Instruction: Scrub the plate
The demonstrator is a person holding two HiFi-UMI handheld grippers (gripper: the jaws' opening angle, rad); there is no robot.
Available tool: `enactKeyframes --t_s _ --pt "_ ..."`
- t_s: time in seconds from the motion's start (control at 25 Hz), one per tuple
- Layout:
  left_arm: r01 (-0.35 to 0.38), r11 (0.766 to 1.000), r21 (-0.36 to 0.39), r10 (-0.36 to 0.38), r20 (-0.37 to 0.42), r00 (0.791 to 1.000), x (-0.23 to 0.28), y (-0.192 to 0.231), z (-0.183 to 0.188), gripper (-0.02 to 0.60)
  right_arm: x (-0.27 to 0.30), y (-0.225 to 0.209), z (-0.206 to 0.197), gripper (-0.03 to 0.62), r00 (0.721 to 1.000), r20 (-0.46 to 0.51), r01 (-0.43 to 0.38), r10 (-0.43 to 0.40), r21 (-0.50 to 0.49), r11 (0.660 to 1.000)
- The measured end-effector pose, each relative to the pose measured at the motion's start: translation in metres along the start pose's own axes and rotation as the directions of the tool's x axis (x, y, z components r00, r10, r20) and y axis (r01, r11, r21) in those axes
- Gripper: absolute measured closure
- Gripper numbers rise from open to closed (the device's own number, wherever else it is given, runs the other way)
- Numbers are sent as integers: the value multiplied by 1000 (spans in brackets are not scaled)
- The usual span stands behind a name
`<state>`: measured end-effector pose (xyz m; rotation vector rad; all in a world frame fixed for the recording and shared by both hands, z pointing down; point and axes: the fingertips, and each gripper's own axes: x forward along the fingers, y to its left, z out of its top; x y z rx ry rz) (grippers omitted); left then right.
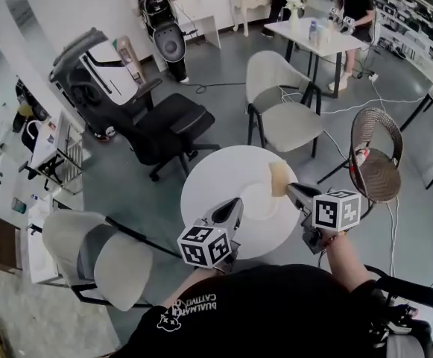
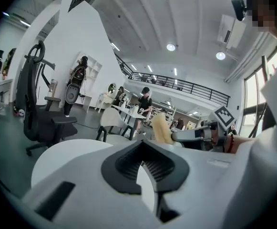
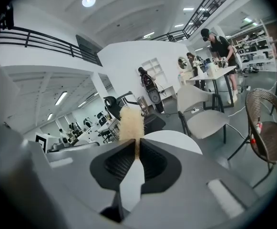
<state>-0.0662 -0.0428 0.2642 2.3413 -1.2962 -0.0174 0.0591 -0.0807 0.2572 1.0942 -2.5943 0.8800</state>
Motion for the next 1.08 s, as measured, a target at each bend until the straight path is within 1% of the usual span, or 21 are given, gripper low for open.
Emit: enactKeyframes --t_s 0.12,0.44,0.72,1.08 --pt "23 1000 6 -23 -5 1000 -17 -5 -3 583 -12 14 -11 561 1000 3 29 -29 -13 999" --pt "71 997 24 -70 -18 997 -68 -13 -23 583 -35 61 -58 560 998 22 67 -67 -19 998" --pt "102 994 33 -101 -47 994 -88 -26 -30 583 -55 76 -74 560 994 38 97 -97 12 995" --pt "120 992 27 -119 -33 992 -111 -33 -39 583 -69 94 -95 560 992 34 125 -125 -2 992"
